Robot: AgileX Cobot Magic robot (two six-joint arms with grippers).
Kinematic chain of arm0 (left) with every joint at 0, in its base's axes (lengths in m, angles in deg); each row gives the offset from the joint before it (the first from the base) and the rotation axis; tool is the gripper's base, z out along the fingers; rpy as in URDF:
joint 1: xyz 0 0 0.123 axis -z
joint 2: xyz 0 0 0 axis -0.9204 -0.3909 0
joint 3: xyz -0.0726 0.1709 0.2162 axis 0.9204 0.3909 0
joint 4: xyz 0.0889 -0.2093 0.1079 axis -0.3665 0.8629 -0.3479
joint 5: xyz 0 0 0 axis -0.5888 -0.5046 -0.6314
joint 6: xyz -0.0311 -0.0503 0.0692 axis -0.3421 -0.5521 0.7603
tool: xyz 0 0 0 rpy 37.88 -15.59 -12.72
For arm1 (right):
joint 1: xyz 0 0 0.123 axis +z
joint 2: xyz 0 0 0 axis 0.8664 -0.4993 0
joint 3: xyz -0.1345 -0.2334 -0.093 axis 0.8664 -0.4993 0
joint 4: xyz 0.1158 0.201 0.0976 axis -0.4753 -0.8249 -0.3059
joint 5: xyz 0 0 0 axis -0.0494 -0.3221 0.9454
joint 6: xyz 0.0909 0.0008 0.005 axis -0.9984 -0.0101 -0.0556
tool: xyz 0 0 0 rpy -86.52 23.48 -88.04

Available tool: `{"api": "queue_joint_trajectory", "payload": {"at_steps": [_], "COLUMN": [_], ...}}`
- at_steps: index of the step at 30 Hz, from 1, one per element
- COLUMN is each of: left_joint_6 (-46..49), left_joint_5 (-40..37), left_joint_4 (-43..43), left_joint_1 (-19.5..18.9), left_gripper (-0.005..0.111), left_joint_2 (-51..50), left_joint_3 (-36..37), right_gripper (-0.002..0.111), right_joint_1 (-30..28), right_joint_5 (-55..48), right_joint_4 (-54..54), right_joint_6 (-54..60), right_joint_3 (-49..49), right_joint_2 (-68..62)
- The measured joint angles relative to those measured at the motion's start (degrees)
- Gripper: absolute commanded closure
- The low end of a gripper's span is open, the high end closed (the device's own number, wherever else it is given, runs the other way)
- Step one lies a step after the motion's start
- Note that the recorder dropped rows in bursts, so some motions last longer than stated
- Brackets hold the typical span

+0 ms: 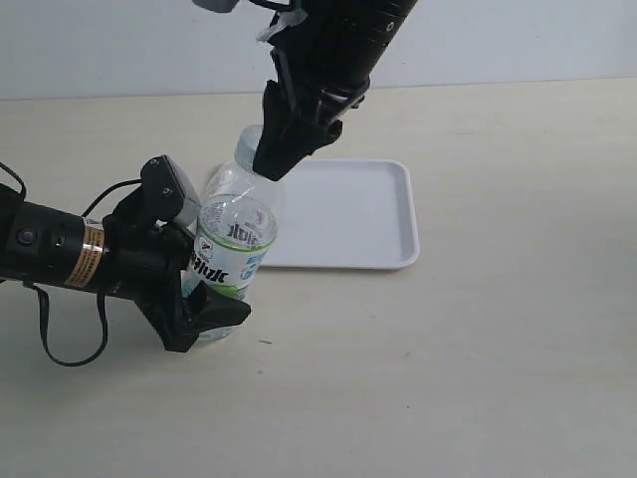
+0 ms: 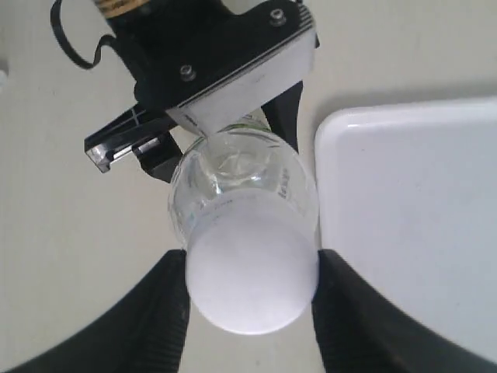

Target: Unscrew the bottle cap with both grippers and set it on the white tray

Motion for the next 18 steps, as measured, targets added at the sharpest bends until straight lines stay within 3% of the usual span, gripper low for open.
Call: {"api": "queue_joint_trajectory", "payload": {"at_steps": [7,18], "left_joint_6": [0.22,0.65], "left_joint_5": [0.00,0.00], "left_joint_4": [-0.14,-0.74], "left_joint_1": [0.00,0.00], "left_gripper": [0.107,0.107], "left_joint_2": [0.00,0.23], "left_joint_3": [0.00,0.00], "right_gripper": [0.108,0.108], "right_joint_1": [0.00,-0.10], "right_joint_5": [0.00,0.00], "right_joint_4": [0.00,0.10], "right_joint_6": [16.31,51.13], "right_joint_3": [0.00,0.00], "right_joint_2": [0.00,0.00]}}
